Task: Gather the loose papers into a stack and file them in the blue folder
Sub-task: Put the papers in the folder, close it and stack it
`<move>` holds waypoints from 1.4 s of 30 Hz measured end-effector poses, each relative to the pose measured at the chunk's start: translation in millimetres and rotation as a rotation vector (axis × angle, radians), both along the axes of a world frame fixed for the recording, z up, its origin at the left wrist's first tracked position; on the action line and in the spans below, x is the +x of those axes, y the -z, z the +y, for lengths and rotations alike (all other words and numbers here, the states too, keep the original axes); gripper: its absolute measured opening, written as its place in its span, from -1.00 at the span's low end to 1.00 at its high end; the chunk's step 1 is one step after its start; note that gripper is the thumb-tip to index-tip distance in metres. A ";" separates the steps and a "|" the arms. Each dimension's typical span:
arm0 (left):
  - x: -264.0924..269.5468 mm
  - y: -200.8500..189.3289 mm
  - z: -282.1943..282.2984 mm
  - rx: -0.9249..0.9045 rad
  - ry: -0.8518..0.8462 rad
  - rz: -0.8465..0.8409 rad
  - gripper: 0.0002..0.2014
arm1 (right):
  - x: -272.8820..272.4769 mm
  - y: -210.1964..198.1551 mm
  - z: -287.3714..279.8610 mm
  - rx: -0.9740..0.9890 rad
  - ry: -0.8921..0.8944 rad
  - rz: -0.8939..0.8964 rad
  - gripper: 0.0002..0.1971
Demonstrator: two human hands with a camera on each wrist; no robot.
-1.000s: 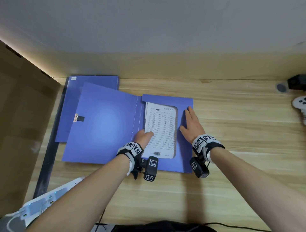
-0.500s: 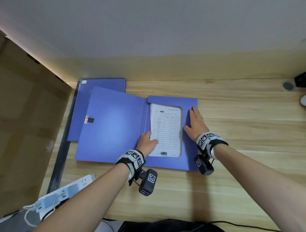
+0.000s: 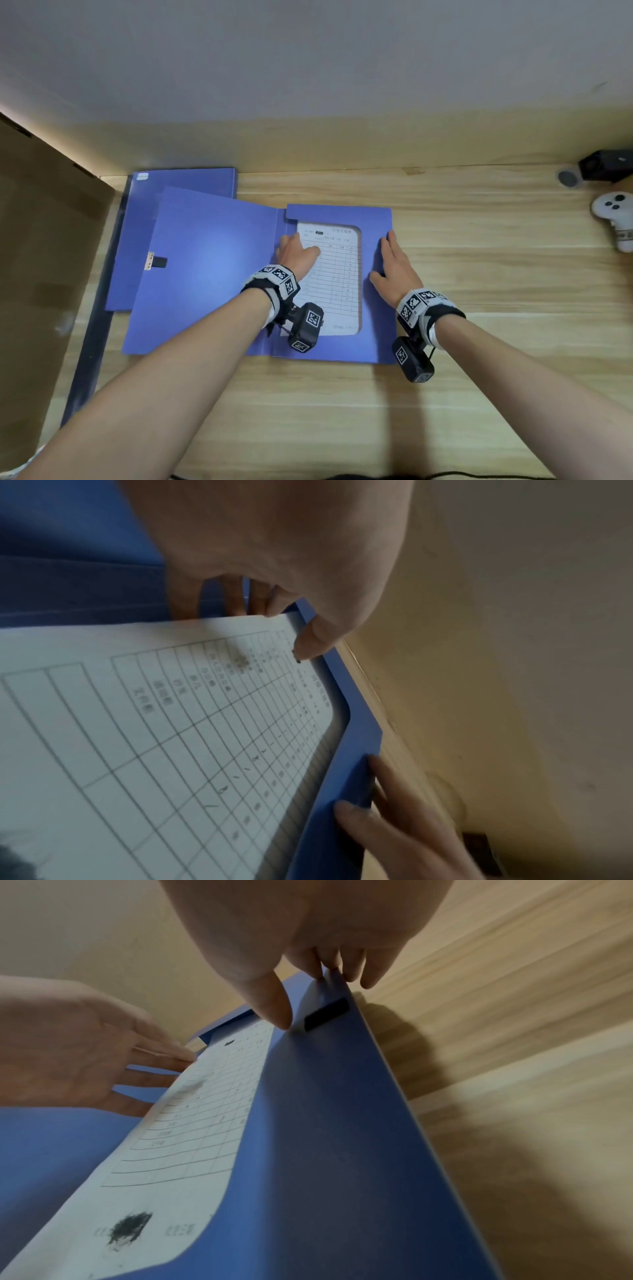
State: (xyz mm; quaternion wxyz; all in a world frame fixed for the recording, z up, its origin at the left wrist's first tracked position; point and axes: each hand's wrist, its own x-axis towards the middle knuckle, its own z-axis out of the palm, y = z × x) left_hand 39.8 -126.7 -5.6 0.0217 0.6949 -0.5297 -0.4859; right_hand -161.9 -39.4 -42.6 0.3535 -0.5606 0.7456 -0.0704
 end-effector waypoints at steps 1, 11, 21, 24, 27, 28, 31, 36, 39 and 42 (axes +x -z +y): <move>-1.5 1.7 1.8 0.000 0.056 -0.029 -0.39 | 0.8 0.6 -0.4 -0.001 0.005 -0.001 -0.19; 28.2 1.7 24.1 0.038 -0.236 0.109 -0.41 | -1.9 -0.2 -3.2 0.003 -0.011 -0.003 -0.20; 47.6 -0.7 98.2 0.070 -0.093 -0.094 -0.66 | 2.7 -11.2 5.8 0.011 0.011 -0.002 -0.17; 49.5 -2.0 118.8 0.085 -0.064 -0.135 -0.79 | 4.6 -11.9 23.5 0.036 0.021 -0.025 -0.16; 50.4 -1.2 135.8 0.064 -0.003 -0.168 -0.78 | 7.3 -10.5 39.9 0.046 0.011 -0.026 -0.16; 50.1 0.3 139.3 0.060 0.014 -0.166 -0.79 | 8.1 -10.3 43.8 0.046 0.008 -0.025 -0.16; 47.8 1.4 144.1 0.045 0.046 -0.165 -0.83 | 9.2 -10.8 49.0 0.048 -0.005 -0.008 -0.16; 46.7 -1.1 134.2 -0.032 0.017 -0.163 -0.82 | 7.9 -11.9 47.8 0.057 -0.017 0.005 -0.16; 44.0 -0.2 118.7 -0.075 0.015 -0.100 -0.61 | 7.2 -12.3 46.2 0.062 -0.016 0.012 -0.17; 34.8 2.2 110.9 -0.021 0.005 -0.068 -0.59 | 7.4 -11.9 45.1 0.060 -0.012 0.012 -0.17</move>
